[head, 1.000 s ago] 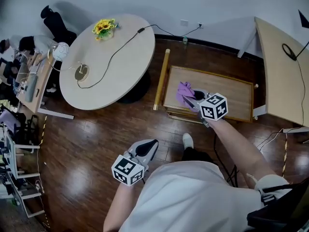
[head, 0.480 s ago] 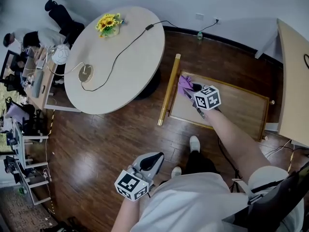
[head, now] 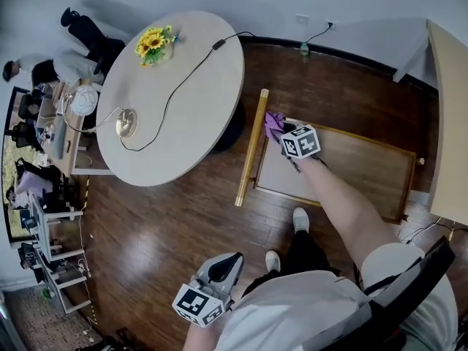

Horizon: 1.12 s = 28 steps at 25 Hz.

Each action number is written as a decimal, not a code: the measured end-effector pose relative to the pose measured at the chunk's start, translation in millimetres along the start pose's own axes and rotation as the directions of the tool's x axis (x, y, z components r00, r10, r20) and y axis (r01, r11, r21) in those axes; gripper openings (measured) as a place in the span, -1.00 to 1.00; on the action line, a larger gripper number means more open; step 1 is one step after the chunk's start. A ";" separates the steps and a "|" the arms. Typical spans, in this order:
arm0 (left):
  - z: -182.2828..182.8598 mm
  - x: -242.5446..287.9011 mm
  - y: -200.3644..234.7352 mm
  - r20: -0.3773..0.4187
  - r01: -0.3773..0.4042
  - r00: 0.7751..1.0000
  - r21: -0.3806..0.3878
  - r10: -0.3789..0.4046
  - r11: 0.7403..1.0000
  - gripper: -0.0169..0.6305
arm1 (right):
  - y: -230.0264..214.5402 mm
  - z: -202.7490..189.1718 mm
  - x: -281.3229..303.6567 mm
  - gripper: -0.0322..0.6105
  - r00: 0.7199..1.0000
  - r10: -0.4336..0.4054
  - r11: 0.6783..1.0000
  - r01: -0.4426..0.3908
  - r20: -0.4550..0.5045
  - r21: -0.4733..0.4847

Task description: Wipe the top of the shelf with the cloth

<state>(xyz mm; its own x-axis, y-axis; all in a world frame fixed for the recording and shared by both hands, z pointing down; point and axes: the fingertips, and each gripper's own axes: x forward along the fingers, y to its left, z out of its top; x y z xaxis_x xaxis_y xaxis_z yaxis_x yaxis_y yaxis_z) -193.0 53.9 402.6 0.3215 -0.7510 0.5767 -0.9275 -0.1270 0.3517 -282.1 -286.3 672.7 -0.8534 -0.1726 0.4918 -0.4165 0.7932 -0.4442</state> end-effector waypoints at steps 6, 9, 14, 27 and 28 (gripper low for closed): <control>2.8 9.2 1.7 -0.019 0.014 1.000 -0.003 -0.014 1.000 -0.90 | -35.4 -9.0 -11.3 -0.60 0.999 -0.053 0.998 0.053 0.000 0.037; 5.5 19.9 1.1 -0.029 0.043 0.999 0.010 -0.042 0.999 -0.90 | -60.3 -18.6 -30.5 -0.60 0.995 -0.097 0.994 0.097 -0.002 0.059; 10.1 37.7 -6.8 -0.057 0.123 0.991 0.045 -0.120 0.991 -0.90 | -102.3 -33.3 -82.3 -0.60 0.981 -0.194 0.977 0.193 0.000 0.095; 25.1 85.4 -48.5 -0.140 0.330 0.940 0.144 -0.311 0.933 -0.90 | -215.1 -93.5 -262.8 -0.60 0.880 -0.474 0.863 0.465 0.001 0.196; 24.7 87.1 -51.8 -0.146 0.342 0.936 0.147 -0.321 0.928 -0.90 | -222.7 -99.6 -278.7 -0.60 0.867 -0.498 0.849 0.488 -0.003 0.203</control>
<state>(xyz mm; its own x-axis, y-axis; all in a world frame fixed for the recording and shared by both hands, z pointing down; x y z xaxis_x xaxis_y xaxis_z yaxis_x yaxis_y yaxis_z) -121.6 -20.9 416.4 0.6269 -0.5671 0.5343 -0.7790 -0.4699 0.4152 79.7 -356.7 709.1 -0.5319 -0.5425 0.6502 -0.8336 0.4705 -0.2895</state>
